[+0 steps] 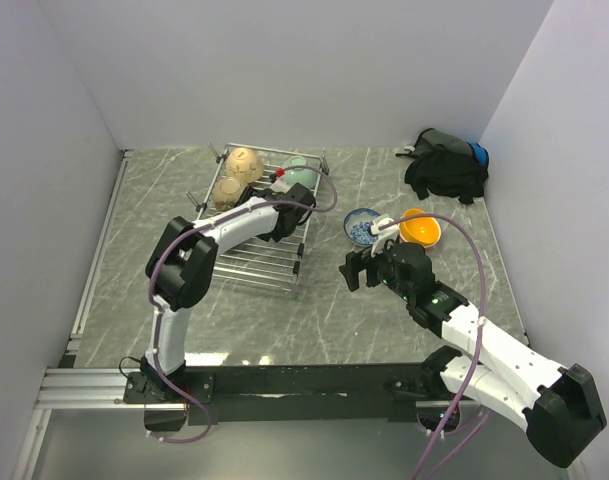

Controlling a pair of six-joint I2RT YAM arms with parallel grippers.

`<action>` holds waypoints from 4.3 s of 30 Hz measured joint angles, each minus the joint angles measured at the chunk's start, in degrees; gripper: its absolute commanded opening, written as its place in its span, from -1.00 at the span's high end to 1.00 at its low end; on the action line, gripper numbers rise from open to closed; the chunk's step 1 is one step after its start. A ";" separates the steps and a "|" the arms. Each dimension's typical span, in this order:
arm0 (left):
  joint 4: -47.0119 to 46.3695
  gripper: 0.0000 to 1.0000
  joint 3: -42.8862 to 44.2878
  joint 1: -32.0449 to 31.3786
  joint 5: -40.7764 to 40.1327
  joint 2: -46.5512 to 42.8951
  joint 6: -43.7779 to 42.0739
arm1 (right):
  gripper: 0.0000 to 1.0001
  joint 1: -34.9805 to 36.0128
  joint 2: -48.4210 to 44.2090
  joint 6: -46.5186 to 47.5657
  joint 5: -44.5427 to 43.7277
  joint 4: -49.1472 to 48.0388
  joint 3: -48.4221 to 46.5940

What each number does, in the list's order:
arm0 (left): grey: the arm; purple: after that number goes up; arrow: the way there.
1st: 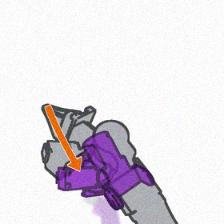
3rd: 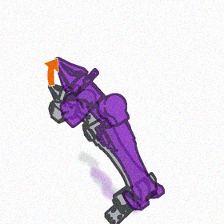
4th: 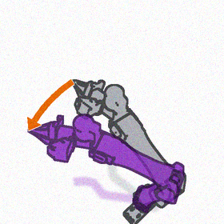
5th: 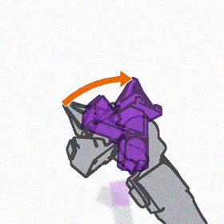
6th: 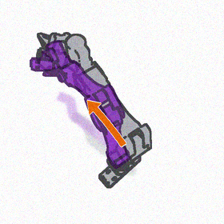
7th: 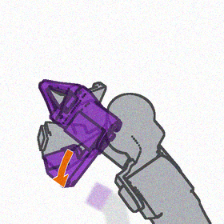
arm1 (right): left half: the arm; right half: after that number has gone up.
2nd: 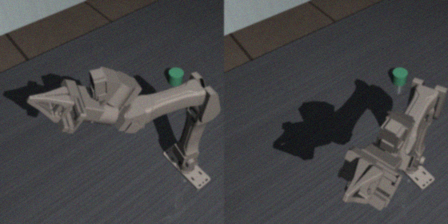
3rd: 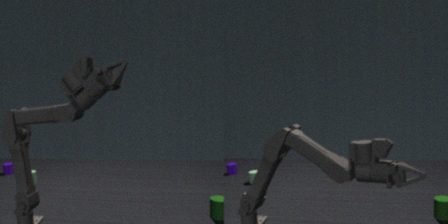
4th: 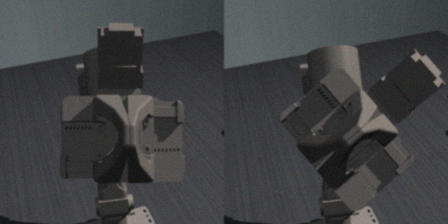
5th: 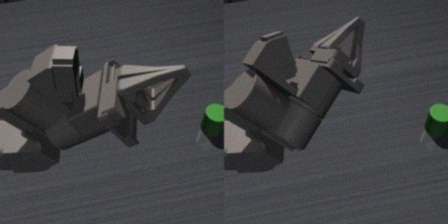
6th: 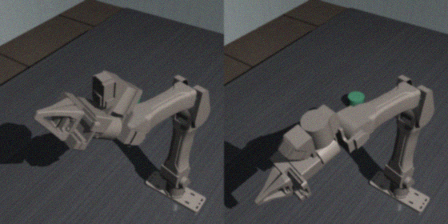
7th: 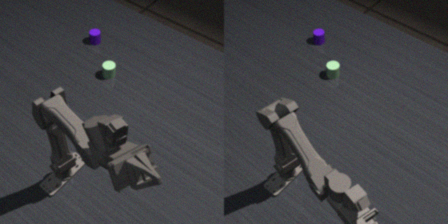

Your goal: Unload the bowls from the dish rack

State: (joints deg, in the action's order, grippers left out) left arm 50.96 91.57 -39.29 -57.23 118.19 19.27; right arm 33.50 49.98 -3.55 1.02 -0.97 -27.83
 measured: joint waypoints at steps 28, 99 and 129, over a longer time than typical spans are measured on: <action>-8.98 0.26 -4.70 3.91 28.20 -26.32 8.79 | -0.99 0.02 10.78 -6.80 22.32 -24.11 -2.54; -38.21 -0.99 -44.65 4.72 16.06 -72.98 -6.62 | 0.96 3.23 22.40 -1.03 -6.71 38.93 -25.49; -38.27 -0.99 -44.74 4.72 15.52 -70.51 -6.80 | -0.36 4.04 41.29 -1.75 -12.15 39.58 -30.29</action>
State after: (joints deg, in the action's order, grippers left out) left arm 12.69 46.83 -34.57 -41.71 47.68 12.47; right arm 37.54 91.26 -5.30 -11.14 38.61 -58.13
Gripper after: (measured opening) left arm 0.995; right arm 0.618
